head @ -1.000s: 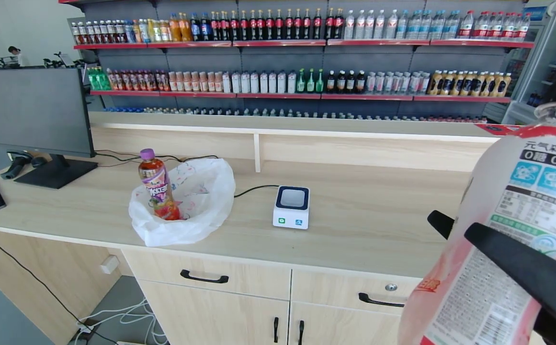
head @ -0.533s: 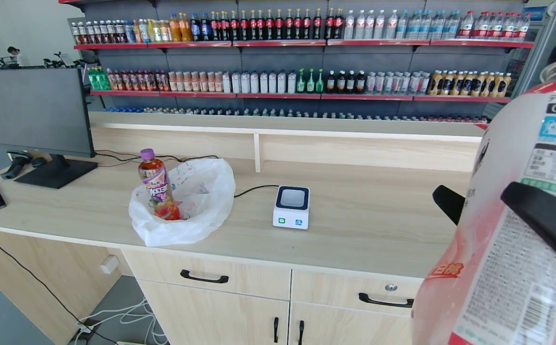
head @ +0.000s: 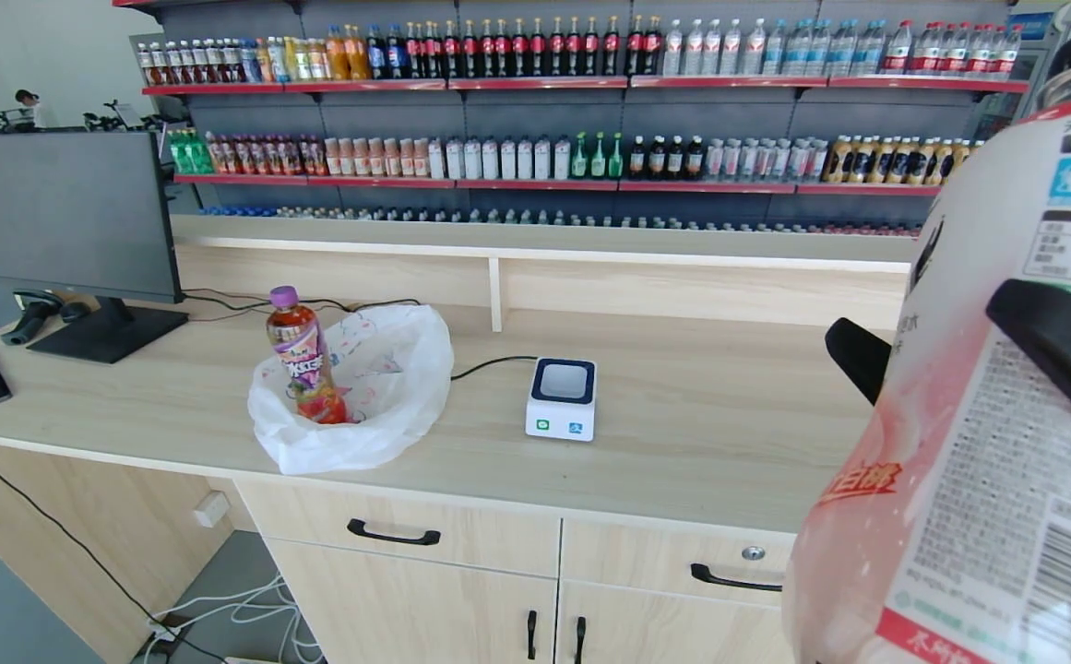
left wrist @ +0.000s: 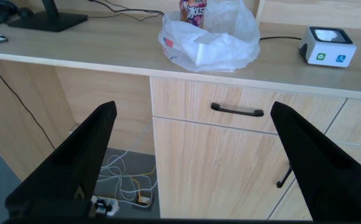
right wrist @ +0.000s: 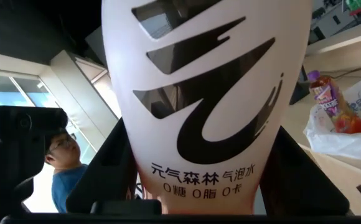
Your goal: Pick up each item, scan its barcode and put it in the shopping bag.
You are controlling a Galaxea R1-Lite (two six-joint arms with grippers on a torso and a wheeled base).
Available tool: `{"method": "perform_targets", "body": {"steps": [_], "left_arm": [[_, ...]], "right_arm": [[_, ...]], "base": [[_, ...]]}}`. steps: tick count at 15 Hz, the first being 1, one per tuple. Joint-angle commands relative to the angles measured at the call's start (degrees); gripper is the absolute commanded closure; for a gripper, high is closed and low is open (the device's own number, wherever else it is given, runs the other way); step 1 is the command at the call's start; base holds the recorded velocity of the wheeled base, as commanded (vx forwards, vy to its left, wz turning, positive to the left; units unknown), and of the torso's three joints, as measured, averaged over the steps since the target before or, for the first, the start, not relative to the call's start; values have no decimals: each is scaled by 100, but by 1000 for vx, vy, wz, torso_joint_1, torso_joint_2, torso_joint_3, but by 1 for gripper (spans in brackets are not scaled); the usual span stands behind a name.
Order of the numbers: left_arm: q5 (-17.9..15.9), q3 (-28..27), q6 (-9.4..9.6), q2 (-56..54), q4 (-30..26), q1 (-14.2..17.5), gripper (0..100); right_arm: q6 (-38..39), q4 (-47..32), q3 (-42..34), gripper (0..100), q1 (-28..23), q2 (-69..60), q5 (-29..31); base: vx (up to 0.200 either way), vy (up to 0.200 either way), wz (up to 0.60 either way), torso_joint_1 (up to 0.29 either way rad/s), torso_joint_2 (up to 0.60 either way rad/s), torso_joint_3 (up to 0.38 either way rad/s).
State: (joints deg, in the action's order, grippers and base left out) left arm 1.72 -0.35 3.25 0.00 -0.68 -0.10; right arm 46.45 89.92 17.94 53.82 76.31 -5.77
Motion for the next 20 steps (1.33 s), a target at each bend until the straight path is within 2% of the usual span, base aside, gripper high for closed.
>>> {"method": "perform_targets", "body": {"steps": [1,7,14,20], "left_arm": [[4,0,0,0,-2,1,0],[4,0,0,0,-2,1,0],[4,0,0,0,-2,1,0],[4,0,0,0,-2,1,0]], "right_arm": [[58,8,139,100,6,138,-12],[58,8,297,100,102,393,-65],[58,8,939,100,111,929,-100],[-496,8,1211,100,93,1536,-91]], "base": [[0,0,0,0,0,0],[0,0,0,0,0,0],[0,0,0,0,0,0],[0,0,0,0,0,0]]}}
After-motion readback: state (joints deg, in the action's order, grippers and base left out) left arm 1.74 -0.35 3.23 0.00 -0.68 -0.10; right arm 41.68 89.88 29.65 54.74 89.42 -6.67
